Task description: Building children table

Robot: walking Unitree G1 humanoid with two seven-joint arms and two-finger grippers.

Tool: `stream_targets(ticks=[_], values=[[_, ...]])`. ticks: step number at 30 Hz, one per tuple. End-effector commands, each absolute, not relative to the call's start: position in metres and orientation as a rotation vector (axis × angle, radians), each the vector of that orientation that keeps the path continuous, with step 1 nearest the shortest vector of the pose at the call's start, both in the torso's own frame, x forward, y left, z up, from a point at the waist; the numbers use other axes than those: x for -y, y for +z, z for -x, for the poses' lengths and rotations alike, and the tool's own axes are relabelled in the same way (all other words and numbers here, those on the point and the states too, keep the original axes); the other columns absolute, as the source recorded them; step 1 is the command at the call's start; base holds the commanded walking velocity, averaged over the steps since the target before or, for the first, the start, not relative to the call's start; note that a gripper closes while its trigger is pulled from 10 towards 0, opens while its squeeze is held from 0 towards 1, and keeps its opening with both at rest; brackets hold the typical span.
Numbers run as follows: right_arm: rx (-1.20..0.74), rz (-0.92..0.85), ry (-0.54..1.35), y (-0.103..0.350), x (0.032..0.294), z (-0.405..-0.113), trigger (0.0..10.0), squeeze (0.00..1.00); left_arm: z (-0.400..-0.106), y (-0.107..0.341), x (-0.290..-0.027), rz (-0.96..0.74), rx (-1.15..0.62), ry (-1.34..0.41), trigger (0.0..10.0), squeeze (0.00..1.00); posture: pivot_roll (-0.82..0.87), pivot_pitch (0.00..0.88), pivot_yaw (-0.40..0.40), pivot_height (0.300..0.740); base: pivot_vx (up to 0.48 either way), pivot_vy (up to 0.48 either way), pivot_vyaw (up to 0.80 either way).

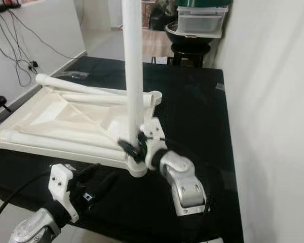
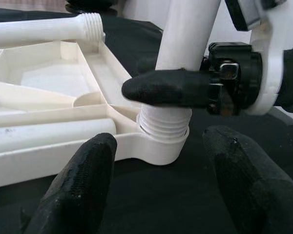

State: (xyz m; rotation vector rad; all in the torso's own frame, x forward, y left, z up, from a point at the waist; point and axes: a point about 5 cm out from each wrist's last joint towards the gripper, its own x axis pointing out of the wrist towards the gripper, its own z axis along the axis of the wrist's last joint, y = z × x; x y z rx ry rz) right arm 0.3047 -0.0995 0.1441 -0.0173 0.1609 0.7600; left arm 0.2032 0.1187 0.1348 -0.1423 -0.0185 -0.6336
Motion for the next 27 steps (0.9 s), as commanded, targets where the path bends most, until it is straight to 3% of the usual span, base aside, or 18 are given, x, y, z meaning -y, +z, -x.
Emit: stream_targets(ticks=[1,2,3,6,7,13,14,15,27], values=[[-0.073,0.002,0.938,0.163,0.091,-0.305,10.0,0.75,-0.204,0.132,-0.119,0.136,0.001,-0.630,10.0,0.00,0.00,0.075,0.003,0.740,0.000,0.000,0.00],[-0.073,0.002,0.938,0.163,0.091,-0.305,10.0,0.75,-0.204,0.132,-0.119,0.136,0.001,-0.630,10.0,0.00,0.00,0.075,0.003,0.740,0.000,0.000,0.00],[-0.029,0.044,1.053,0.172,0.092,-0.306,10.0,0.00,-0.205,0.131,-0.118,0.135,0.000,-0.632,10.0,0.00,0.01,0.069,0.003,0.740,0.000,0.000,0.00],[-0.008,0.064,1.144,0.178,0.094,-0.308,10.0,0.00,-0.205,0.131,-0.118,0.134,0.000,-0.634,10.0,0.00,0.01,0.069,0.003,0.740,0.000,0.000,0.00],[-0.016,0.092,1.262,0.181,0.101,-0.319,10.0,0.00,-0.206,0.131,-0.117,0.135,0.001,-0.634,10.0,0.00,0.01,0.062,0.000,0.740,0.000,0.000,0.00],[-0.054,0.110,1.316,0.179,0.105,-0.334,10.0,0.00,-0.206,0.130,-0.116,0.132,0.002,-0.630,10.0,0.00,0.02,0.058,0.000,0.740,0.000,0.000,0.00],[-0.056,0.078,1.329,0.181,0.104,-0.337,2.8,0.00,-0.205,0.130,-0.116,0.130,0.002,-0.630,10.0,0.00,0.02,0.055,0.000,0.740,0.000,0.000,0.00],[-0.064,0.056,1.347,0.182,0.104,-0.341,0.0,0.00,-0.205,0.130,-0.116,0.126,0.002,-0.628,10.0,0.00,0.02,0.055,0.000,0.740,0.000,0.000,0.00],[-0.101,0.040,1.280,0.163,0.124,-0.345,0.0,0.00,-0.202,0.129,-0.115,0.116,0.004,-0.615,10.0,0.00,0.02,0.052,-0.003,0.740,0.000,0.000,0.00]])
